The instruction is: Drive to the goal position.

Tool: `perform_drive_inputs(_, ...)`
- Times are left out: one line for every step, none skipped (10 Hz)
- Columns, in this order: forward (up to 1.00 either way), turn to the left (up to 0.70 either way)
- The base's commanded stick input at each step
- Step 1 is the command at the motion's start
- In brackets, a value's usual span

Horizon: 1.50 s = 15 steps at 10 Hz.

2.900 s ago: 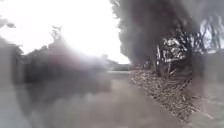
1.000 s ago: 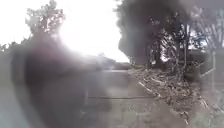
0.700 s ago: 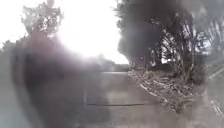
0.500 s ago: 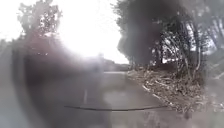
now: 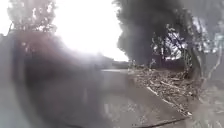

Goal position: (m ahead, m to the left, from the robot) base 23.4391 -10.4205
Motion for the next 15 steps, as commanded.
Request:
perform_drive_inputs(1.0, 0.0)
perform_drive_inputs(1.0, 0.0)
perform_drive_inputs(1.0, 0.0)
perform_drive_inputs(1.0, 0.0)
perform_drive_inputs(1.0, 0.0)
perform_drive_inputs(1.0, 0.0)
perform_drive_inputs(1.0, 0.0)
perform_drive_inputs(1.0, 0.0)
perform_drive_inputs(1.0, 0.0)
perform_drive_inputs(1.0, 0.0)
perform_drive_inputs(1.0, 0.0)
perform_drive_inputs(1.0, 0.0)
perform_drive_inputs(1.0, 0.0)
perform_drive_inputs(1.0, 0.0)
perform_drive_inputs(1.0, 0.0)
